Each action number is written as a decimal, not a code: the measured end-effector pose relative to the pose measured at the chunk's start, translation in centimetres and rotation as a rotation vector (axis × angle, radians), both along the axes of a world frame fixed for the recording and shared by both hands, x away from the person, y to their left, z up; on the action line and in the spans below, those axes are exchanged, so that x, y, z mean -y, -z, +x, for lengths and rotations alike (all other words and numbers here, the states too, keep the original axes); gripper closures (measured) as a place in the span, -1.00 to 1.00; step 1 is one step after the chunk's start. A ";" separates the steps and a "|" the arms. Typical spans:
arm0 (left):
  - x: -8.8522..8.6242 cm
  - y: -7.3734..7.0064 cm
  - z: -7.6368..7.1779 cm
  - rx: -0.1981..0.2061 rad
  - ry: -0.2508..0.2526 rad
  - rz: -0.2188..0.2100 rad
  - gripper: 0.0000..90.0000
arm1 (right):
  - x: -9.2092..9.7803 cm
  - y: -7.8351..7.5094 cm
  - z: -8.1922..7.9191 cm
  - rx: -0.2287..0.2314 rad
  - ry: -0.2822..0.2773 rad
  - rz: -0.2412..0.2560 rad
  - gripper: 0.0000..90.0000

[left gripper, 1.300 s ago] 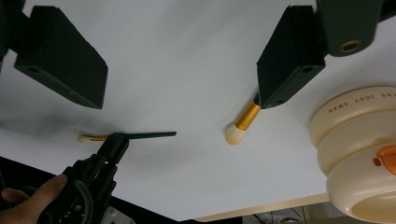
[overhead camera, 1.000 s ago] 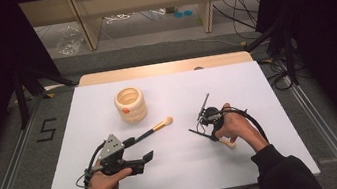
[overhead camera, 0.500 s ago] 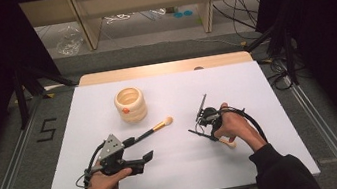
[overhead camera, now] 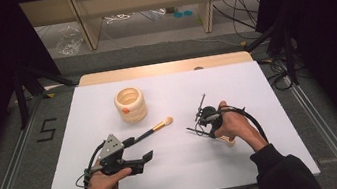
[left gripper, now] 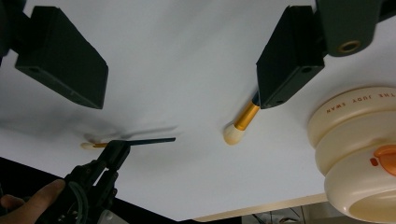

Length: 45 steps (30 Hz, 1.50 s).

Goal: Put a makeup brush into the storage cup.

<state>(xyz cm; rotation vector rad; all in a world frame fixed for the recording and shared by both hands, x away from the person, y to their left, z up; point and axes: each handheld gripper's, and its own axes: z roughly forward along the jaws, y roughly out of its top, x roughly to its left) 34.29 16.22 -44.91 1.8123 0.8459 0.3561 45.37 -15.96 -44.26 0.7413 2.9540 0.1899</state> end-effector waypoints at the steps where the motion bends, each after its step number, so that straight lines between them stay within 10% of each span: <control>1: 0.0 0.0 0.0 0.000 0.000 0.000 -0.63 | 0.0 -0.2 -0.1 0.012 -0.016 0.005 0.84; 23: 0.4 0.0 1.5 -0.052 0.105 0.073 -0.57 | -2.2 -4.4 -3.1 0.228 -0.250 0.040 0.84; 45: 2.5 -2.1 3.1 -0.136 0.295 0.138 -0.23 | -4.9 -5.1 -6.2 0.236 -0.432 0.039 0.84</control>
